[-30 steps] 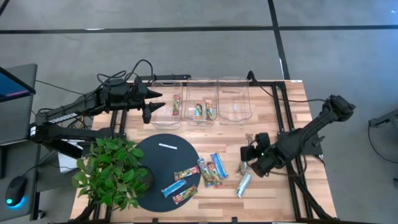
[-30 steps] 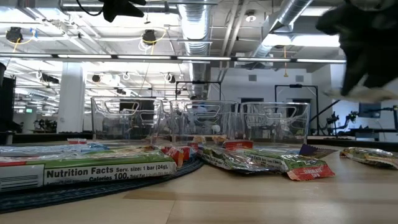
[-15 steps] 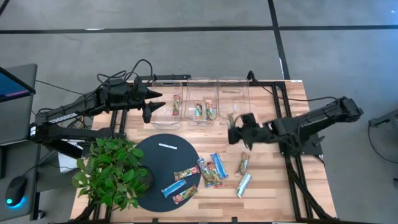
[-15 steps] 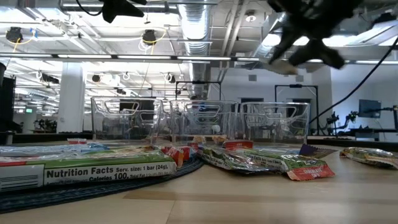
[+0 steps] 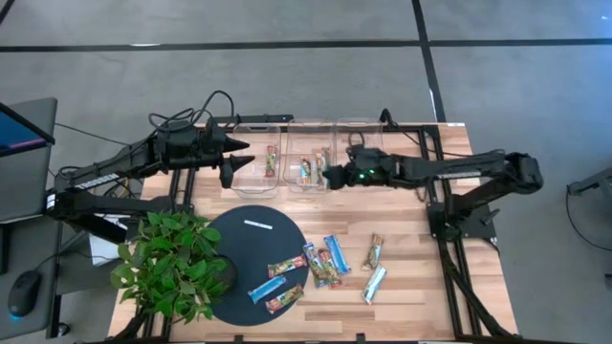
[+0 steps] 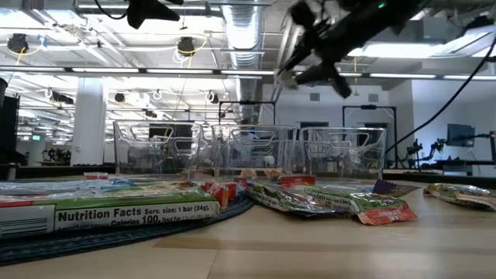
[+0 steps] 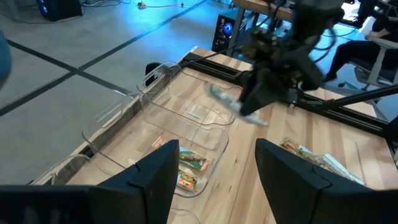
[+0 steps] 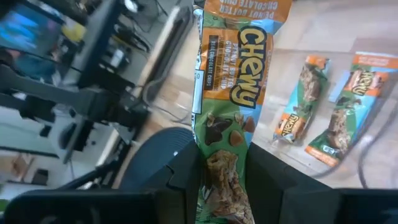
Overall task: Pick and place Granola Bars by type
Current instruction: Put the yellow granola bar into the middle transparent bin
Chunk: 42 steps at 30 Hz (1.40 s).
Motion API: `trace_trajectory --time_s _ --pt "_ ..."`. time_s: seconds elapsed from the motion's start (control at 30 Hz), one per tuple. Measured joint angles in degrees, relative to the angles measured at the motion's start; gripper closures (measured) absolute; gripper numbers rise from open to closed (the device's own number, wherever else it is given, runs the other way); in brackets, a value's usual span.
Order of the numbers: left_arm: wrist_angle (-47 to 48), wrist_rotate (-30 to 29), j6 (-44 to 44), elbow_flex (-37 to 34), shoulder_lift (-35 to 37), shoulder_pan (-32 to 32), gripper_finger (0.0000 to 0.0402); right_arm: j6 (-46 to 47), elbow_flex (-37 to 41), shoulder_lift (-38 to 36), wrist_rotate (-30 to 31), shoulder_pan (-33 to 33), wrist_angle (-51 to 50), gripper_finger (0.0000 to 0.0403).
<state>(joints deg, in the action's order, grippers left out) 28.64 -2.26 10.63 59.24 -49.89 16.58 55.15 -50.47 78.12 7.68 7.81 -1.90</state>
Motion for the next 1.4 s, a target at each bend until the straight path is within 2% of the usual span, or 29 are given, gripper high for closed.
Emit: trace_trajectory --time_s 0.33,0.7,1.17,1.4 --pt "0.0 -2.7 0.2 0.0 0.0 -1.6 0.0196 -1.2 -10.6 13.4 -5.4 7.4 -2.1 0.0310" --pt "-0.2 -3.3 0.1 0.0 0.0 -1.9 0.0196 -1.6 -19.8 24.2 -9.1 11.2 -12.9 0.0310" --pt "-0.2 -4.6 -0.9 0.0 0.0 -1.9 0.0196 -1.7 -21.0 25.8 -9.4 11.0 -14.4 0.0308" --pt "-0.2 -4.7 -0.9 0.0 0.0 -1.9 0.0196 -1.7 -21.0 25.8 -9.4 11.0 -14.4 0.0266"
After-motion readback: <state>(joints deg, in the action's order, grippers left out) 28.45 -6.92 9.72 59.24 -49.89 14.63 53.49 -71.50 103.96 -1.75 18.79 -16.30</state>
